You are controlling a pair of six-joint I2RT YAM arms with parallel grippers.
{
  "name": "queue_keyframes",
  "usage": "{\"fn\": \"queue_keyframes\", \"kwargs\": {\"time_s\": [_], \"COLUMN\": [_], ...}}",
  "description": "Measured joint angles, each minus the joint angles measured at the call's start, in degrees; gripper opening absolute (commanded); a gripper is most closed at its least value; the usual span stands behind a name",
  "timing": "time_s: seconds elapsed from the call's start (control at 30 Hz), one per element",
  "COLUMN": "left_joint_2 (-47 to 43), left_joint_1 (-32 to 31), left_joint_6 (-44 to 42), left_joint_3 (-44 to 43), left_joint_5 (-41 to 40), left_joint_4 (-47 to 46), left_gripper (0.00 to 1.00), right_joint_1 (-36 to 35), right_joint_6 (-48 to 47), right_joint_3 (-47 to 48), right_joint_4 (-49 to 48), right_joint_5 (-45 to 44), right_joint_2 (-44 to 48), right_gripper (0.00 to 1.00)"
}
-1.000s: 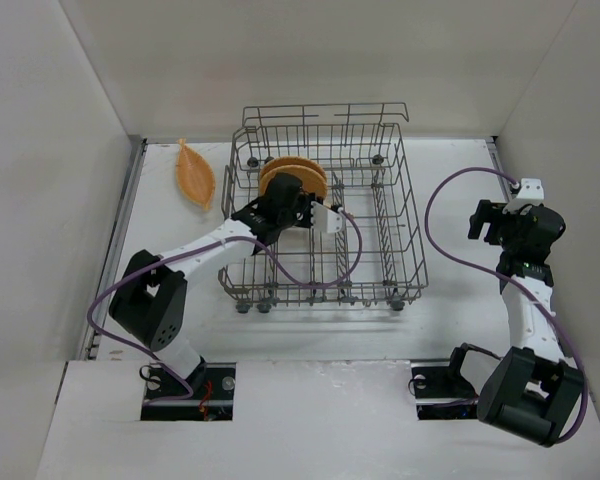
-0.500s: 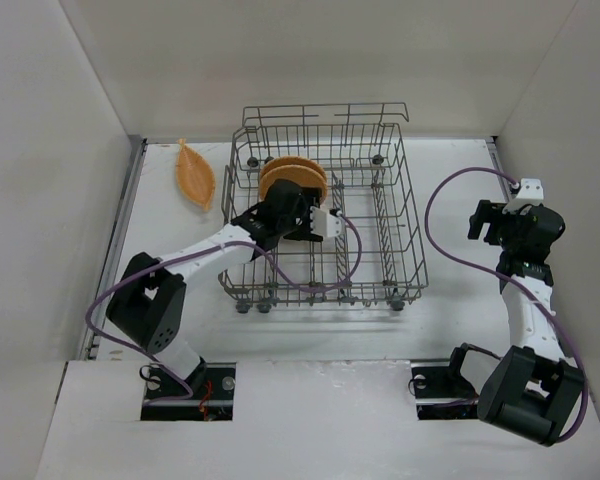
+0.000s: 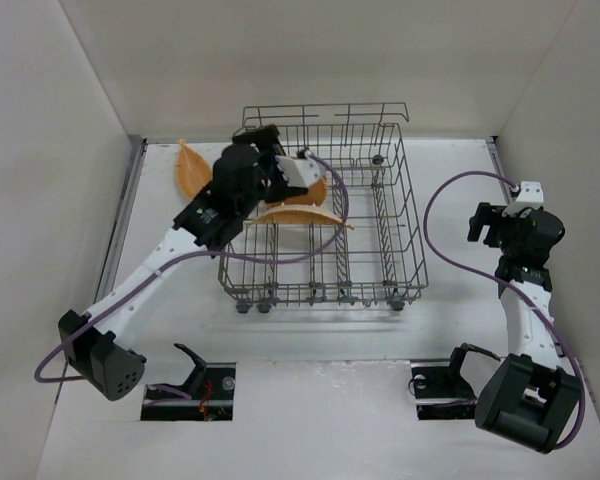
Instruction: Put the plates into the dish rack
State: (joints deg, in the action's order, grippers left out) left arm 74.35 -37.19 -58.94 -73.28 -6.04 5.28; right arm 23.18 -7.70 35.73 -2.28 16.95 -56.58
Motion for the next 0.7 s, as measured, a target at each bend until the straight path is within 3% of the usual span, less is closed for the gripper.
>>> {"fn": "queue_keyframes", "kwargs": {"time_s": [0.13,0.27,0.47,0.57,0.7], "left_joint_2": [-0.4,0.5,10.1,17.9,27.1], "left_joint_1": [7.9,23.3,45.8,51.9,54.6], "left_joint_6": [8.2,20.6,42.5,51.3,59.3], "left_joint_3": [-8.3,-13.7,-18.1,-18.6,-18.8], "left_joint_5": [-3.2,-3.6,7.0,12.8,18.1], "left_joint_4": [1.3,5.0,14.4,18.0,21.1], "left_gripper": [1.00,0.99,0.69,0.67,0.58], "right_joint_1": [0.0,0.0,-0.1,-0.3,-0.4], "right_joint_6": [0.0,0.0,0.0,0.0,0.0], "right_joint_3": [-0.1,-0.1,-0.1,-0.1,-0.1], "right_joint_4": [-0.3,-0.9,-1.0,-0.8,-0.7], "right_joint_5": [0.0,0.0,0.0,0.0,0.0], "right_joint_2": [0.0,0.0,-0.4,-1.2,-2.1], "right_gripper": [0.89,0.89,0.89,0.88,0.88]}}
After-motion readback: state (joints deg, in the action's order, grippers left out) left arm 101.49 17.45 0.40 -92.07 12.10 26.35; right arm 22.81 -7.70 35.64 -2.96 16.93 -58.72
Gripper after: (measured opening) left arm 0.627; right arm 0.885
